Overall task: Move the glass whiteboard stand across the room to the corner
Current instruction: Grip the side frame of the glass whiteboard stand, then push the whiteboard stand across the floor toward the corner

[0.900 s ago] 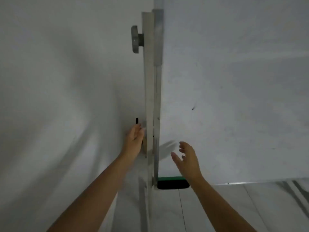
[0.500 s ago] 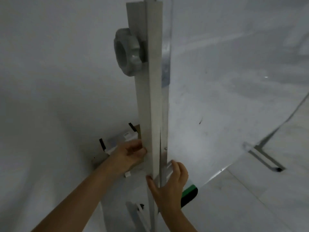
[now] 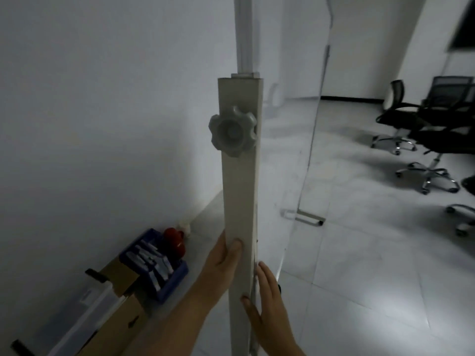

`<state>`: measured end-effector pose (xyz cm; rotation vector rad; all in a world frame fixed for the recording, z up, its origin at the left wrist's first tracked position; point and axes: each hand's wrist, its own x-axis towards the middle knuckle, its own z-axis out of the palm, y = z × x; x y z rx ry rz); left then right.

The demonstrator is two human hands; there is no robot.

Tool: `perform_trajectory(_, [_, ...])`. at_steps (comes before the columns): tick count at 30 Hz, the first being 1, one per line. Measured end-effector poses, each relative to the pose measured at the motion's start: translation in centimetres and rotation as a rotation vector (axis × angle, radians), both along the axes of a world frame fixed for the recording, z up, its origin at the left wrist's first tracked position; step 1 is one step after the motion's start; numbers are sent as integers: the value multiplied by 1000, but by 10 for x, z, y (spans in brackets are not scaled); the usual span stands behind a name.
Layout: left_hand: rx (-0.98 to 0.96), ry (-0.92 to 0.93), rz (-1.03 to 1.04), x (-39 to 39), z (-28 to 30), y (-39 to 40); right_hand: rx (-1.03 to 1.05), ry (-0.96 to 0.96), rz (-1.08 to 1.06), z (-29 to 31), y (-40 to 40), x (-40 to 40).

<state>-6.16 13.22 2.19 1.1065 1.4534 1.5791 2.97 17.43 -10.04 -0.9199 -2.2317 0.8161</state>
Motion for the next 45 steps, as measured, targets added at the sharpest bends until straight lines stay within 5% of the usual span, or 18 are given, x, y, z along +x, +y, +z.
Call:
perform_trajectory(3, [67, 27, 33, 17, 0, 49, -8, -106, -105, 2, 38, 14])
perform_trajectory(8, [8, 93, 52, 34, -13, 127, -255, 19, -211, 17, 93, 37])
perform_trajectory(16, [15, 90, -91, 51, -11, 235, -305, 125, -275, 4, 207, 53])
perform_trajectory(23, [264, 222, -52, 57, 67, 343, -293, 149, -236, 26, 293, 67])
perform_trajectory(27, [329, 304, -256, 60, 96, 403, -303, 344, -382, 36, 340, 55])
perform_trajectory(45, [310, 166, -515, 56, 74, 691, -441, 419, -683, 45, 613, 40])
